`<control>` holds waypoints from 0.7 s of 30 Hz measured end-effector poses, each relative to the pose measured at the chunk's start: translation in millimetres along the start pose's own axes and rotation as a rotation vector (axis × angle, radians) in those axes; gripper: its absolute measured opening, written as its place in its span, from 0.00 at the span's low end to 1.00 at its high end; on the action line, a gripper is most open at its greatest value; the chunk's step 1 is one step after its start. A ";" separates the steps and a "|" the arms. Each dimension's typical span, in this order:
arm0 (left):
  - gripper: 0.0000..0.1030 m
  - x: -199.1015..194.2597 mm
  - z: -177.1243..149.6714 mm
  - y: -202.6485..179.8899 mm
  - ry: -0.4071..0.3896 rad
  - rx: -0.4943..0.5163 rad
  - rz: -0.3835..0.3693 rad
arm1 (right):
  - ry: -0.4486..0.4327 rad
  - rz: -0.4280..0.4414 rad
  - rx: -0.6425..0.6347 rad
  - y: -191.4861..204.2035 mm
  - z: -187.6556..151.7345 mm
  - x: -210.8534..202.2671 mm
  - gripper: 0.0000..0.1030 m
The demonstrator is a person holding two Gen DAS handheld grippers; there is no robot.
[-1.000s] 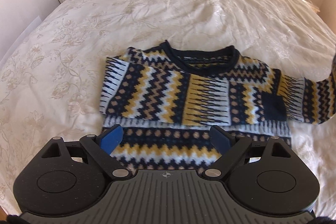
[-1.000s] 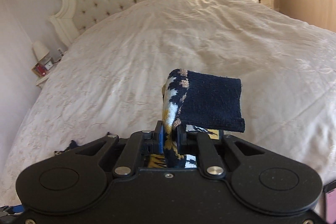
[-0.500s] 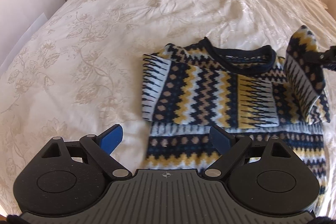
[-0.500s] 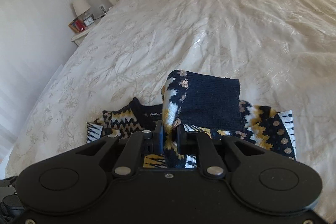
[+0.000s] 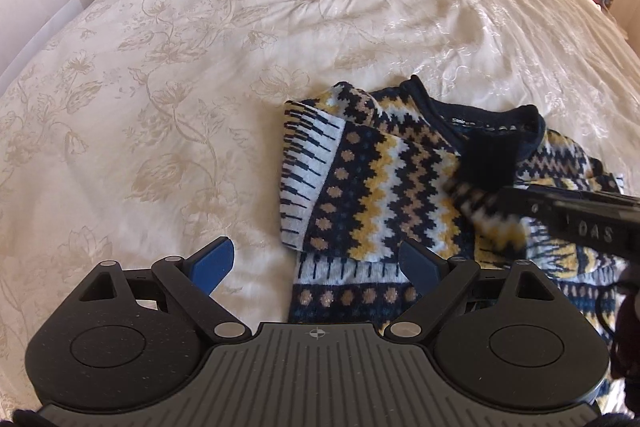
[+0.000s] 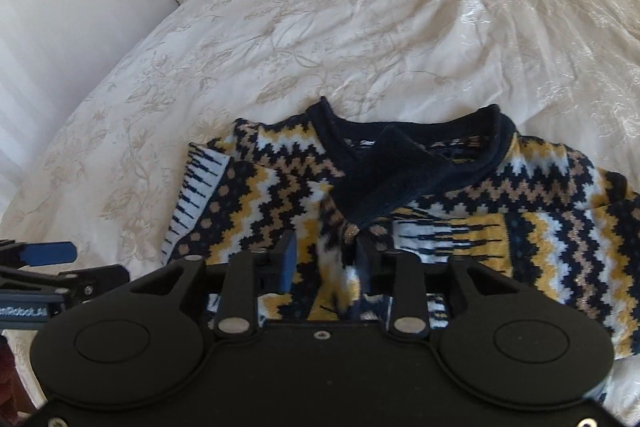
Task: Fold small clothes
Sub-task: 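Fold the held sleeve across the sweater body with the right tool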
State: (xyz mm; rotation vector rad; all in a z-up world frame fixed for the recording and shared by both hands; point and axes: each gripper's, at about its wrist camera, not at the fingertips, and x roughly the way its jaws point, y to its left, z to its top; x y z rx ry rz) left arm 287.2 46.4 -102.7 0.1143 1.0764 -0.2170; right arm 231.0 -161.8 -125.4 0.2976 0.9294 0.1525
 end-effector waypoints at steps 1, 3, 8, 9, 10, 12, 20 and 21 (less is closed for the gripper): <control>0.88 1.6 1.3 -0.7 0.001 -0.001 -0.001 | -0.005 0.020 -0.012 2.6 -1.5 -1.9 0.56; 0.88 4.3 4.4 -2.8 0.003 -0.002 -0.006 | -0.011 0.050 -0.040 8.6 -5.5 -5.7 0.59; 0.88 11.5 12.3 -13.4 0.007 0.007 -0.032 | -0.007 0.039 -0.027 2.3 -19.7 -16.1 0.63; 0.88 14.1 14.1 -17.3 0.010 0.010 -0.043 | -0.006 0.026 -0.011 -2.8 -22.5 -18.3 0.63; 0.88 16.3 15.7 -21.3 0.014 0.013 -0.053 | -0.007 0.012 0.004 -8.1 -26.1 -20.9 0.63; 0.88 21.1 19.9 -30.5 0.022 0.018 -0.079 | -0.007 -0.017 0.042 -20.2 -32.5 -24.9 0.63; 0.88 25.8 38.2 -59.1 -0.001 0.080 -0.119 | 0.042 -0.025 0.100 -53.6 -24.0 3.8 0.66; 0.88 24.9 40.0 -59.0 -0.005 0.082 -0.118 | 0.052 -0.010 0.084 -50.1 -23.1 10.6 0.66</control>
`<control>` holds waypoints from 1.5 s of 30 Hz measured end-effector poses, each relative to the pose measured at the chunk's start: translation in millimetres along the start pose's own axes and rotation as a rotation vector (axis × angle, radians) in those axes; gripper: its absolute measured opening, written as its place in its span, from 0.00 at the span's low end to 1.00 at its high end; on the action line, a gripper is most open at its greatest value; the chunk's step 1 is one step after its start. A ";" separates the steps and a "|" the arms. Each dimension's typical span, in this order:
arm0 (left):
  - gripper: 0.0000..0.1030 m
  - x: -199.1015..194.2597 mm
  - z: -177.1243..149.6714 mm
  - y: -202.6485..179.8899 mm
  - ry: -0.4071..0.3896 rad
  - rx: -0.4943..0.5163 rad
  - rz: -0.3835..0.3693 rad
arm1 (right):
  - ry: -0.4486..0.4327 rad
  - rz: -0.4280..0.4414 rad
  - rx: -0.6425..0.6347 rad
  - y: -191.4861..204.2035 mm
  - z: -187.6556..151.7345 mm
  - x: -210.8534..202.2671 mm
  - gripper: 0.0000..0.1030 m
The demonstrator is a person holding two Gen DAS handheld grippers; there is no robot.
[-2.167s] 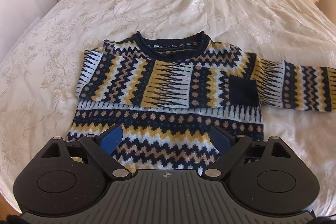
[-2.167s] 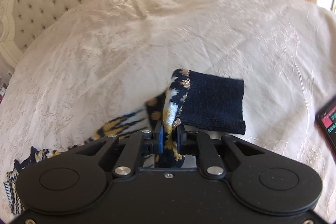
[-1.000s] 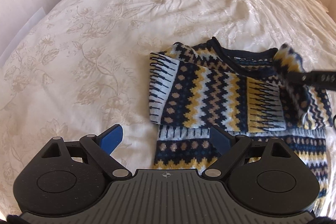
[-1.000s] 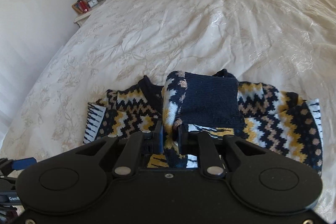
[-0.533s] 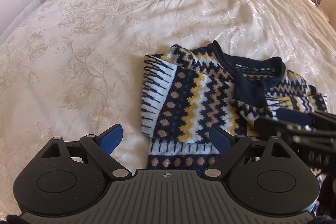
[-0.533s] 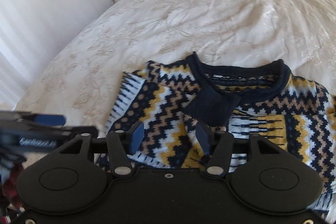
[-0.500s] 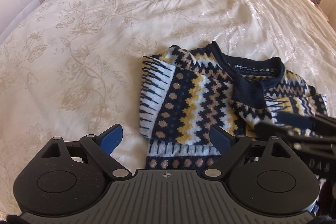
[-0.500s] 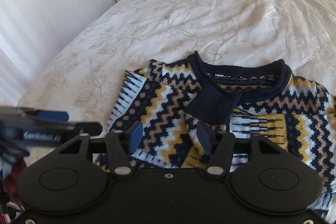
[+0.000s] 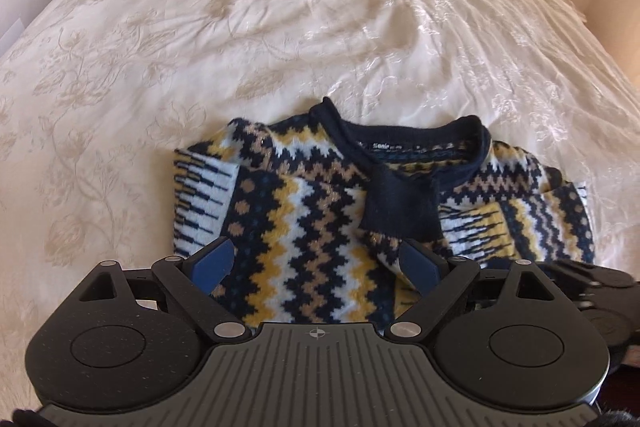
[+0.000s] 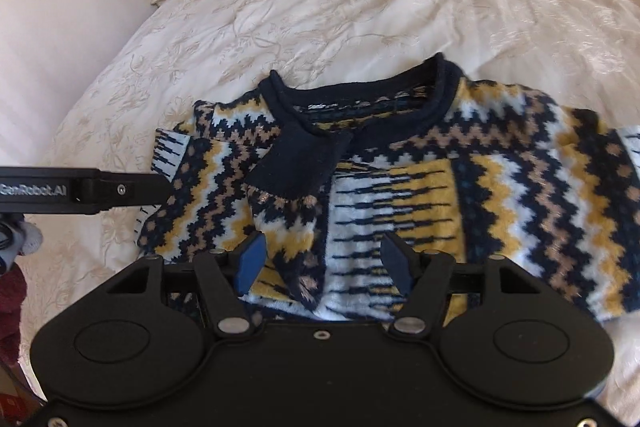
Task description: Fold small clothes
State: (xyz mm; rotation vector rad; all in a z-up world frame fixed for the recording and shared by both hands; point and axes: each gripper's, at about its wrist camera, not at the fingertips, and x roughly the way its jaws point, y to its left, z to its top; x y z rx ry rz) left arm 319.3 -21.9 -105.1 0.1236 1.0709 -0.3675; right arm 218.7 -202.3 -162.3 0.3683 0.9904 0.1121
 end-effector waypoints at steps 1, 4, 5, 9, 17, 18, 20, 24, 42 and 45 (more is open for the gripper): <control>0.88 -0.8 1.6 1.0 -0.003 0.000 0.003 | 0.011 0.014 -0.021 5.3 0.2 6.6 0.66; 0.88 -2.5 3.0 9.2 -0.002 -0.010 0.015 | 0.051 0.069 -0.126 32.2 -5.0 22.8 0.66; 0.88 -2.7 2.4 12.9 0.001 -0.017 0.020 | 0.062 0.089 -0.171 43.4 -8.2 25.6 0.67; 0.88 -1.3 -3.4 26.8 0.023 -0.053 0.031 | 0.087 0.152 -0.385 89.4 -32.0 24.0 0.76; 0.87 11.4 -19.3 31.1 0.075 -0.081 -0.030 | 0.085 0.132 -0.429 90.3 -61.9 0.2 0.74; 0.87 14.6 -21.9 30.4 0.084 -0.082 -0.039 | 0.083 0.123 -0.408 84.8 -62.2 -3.6 0.74; 0.87 20.9 -27.4 28.3 0.099 -0.082 -0.051 | 0.081 0.103 -0.365 73.5 -62.3 -9.2 0.74; 0.87 18.9 -37.3 27.1 0.087 -0.102 -0.095 | 0.080 0.062 -0.297 50.4 -62.5 -22.5 0.74; 0.83 21.2 -47.8 35.7 0.037 -0.068 -0.082 | 0.084 0.035 -0.176 33.7 -72.6 -35.7 0.74; 0.67 39.4 -44.8 34.0 0.064 -0.047 -0.087 | 0.084 0.028 -0.176 34.3 -73.2 -38.2 0.74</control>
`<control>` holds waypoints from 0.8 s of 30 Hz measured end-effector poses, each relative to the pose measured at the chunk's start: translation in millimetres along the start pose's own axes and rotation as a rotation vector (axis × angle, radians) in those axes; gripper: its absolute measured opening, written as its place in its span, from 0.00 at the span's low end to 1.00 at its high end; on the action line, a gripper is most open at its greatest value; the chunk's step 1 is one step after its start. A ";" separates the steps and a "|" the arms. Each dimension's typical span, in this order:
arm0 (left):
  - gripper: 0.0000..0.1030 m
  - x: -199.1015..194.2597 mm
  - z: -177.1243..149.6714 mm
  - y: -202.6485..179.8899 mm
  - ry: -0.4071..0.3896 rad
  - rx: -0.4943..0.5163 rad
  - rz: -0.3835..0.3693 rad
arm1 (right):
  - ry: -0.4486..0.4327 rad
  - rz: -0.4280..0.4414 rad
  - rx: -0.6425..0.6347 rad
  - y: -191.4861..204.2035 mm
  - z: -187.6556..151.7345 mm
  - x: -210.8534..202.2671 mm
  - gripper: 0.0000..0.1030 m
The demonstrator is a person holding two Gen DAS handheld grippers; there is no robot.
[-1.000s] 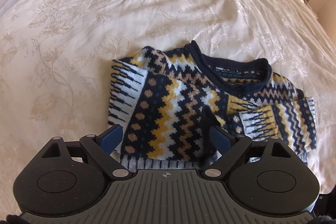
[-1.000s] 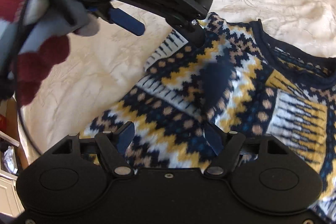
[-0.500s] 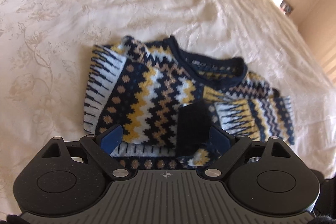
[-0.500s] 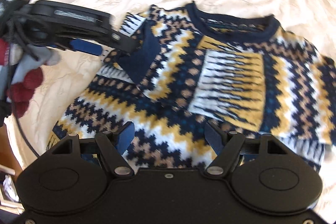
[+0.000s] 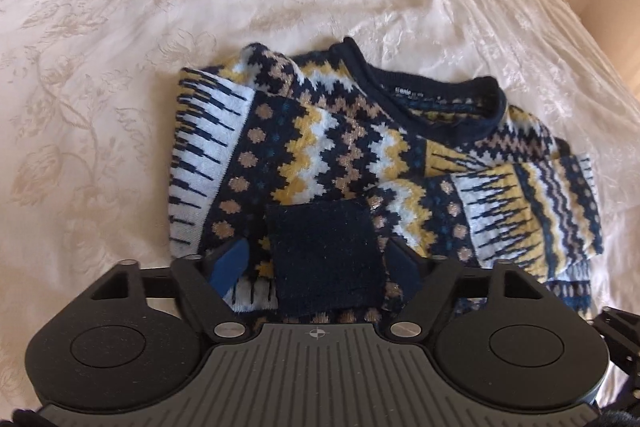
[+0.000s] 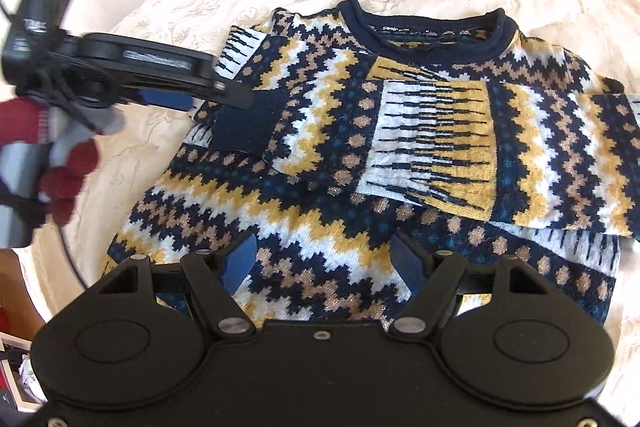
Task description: Fold small clothes
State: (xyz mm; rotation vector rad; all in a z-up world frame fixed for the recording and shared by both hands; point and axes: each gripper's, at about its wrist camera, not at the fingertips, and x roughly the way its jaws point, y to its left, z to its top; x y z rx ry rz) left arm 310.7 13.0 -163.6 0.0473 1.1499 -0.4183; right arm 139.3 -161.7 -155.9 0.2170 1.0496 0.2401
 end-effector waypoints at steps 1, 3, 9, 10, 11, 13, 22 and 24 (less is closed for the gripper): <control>0.64 7.1 0.8 0.0 0.015 0.003 -0.001 | 0.001 -0.002 0.000 0.1 -0.2 -0.5 0.74; 0.55 19.8 1.9 1.2 0.049 -0.001 0.006 | 0.003 -0.007 0.000 0.0 -0.8 -1.8 0.74; 0.12 6.9 2.4 -8.5 -0.023 0.017 0.085 | 0.001 -0.019 0.021 -0.4 -3.2 -6.6 0.74; 0.04 2.8 3.3 -11.0 -0.033 0.029 0.075 | 0.003 -0.019 0.034 -1.1 -3.9 -6.1 0.74; 0.04 -3.8 3.6 -13.7 -0.052 0.038 0.065 | 0.008 -0.018 0.048 -2.1 -4.6 -5.4 0.74; 0.03 -22.9 7.9 -20.2 -0.104 0.061 0.054 | 0.015 -0.016 0.070 -3.8 -5.9 -4.2 0.74; 0.03 -75.9 44.9 2.6 -0.250 0.041 0.038 | -0.002 -0.023 0.131 -11.9 -6.6 -6.7 0.74; 0.03 -55.5 47.6 11.8 -0.196 0.030 0.060 | 0.000 -0.027 0.150 -15.1 -5.1 -4.8 0.74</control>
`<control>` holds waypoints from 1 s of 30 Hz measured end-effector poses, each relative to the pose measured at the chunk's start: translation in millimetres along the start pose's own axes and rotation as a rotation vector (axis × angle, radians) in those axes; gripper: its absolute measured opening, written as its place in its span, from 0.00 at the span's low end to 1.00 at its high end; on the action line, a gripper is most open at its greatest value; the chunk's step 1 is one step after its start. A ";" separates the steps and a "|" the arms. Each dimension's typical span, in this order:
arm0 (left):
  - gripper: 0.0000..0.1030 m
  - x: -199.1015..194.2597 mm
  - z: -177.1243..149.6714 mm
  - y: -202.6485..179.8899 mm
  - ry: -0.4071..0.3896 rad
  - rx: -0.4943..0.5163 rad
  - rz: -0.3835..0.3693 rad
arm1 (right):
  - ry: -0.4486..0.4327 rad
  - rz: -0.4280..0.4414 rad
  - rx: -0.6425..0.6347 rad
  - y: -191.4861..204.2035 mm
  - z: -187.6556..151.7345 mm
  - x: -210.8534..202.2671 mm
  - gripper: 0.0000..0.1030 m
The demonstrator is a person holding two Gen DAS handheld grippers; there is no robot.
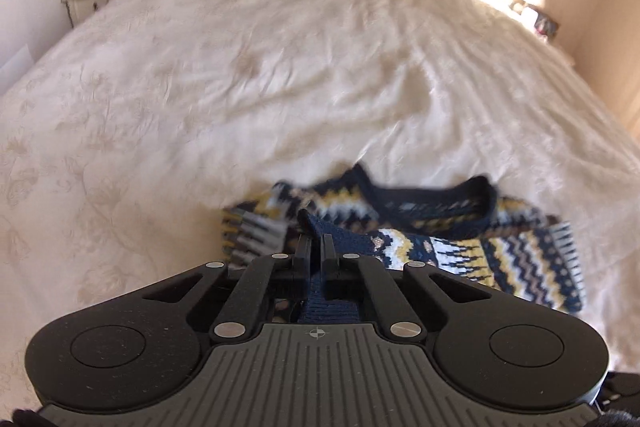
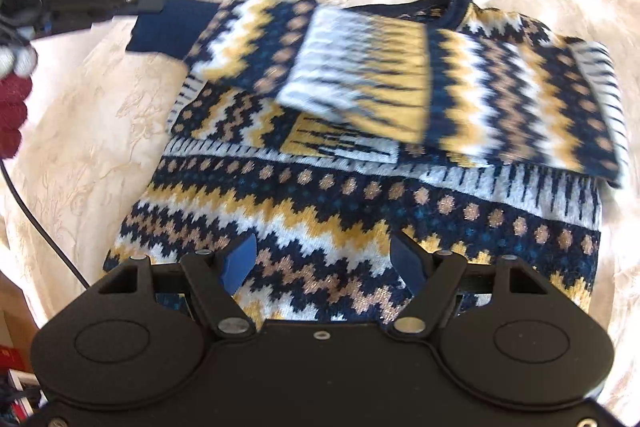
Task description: Fold small clothes
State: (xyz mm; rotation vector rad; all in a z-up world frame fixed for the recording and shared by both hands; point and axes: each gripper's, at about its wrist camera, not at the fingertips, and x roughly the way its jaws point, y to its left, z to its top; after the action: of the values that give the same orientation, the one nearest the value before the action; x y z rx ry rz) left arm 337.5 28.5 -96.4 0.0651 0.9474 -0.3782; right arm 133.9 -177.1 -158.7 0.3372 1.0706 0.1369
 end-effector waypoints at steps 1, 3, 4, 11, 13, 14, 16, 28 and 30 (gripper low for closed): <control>0.04 10.6 -2.5 2.7 0.027 -0.010 0.010 | 0.000 -0.004 0.005 -0.8 1.3 0.5 0.74; 0.04 28.6 -9.4 4.5 0.076 -0.005 0.032 | -0.003 -0.011 0.005 -2.1 3.3 0.3 0.74; 0.05 36.7 -13.2 3.0 0.094 0.007 0.047 | -0.002 -0.015 0.006 -2.7 3.9 -0.1 0.74; 0.28 60.6 -38.0 14.8 0.199 -0.042 0.044 | 0.024 -0.077 0.048 -14.7 -1.0 0.4 0.77; 0.42 60.1 -40.8 16.7 0.200 -0.057 0.013 | 0.031 -0.088 0.072 -19.3 -4.3 -0.4 0.79; 0.44 57.3 -41.8 16.2 0.198 -0.055 0.009 | 0.030 -0.092 0.079 -20.8 -6.0 -1.3 0.79; 0.59 51.7 -42.2 11.9 0.201 -0.042 0.013 | 0.025 -0.101 0.090 -23.1 -9.5 -3.2 0.86; 0.82 10.5 -46.6 -40.5 0.121 0.008 0.024 | -0.024 -0.071 0.100 -37.1 -15.8 -20.7 1.00; 0.82 10.4 -49.6 -51.7 0.122 0.009 0.022 | -0.035 -0.071 0.076 -41.1 -13.5 -27.3 1.00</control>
State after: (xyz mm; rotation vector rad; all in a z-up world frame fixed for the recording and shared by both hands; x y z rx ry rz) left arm 286.5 -11.9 -128.1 0.1083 1.0649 -0.3613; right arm 106.9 -220.5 -155.5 0.3681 1.0534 0.0274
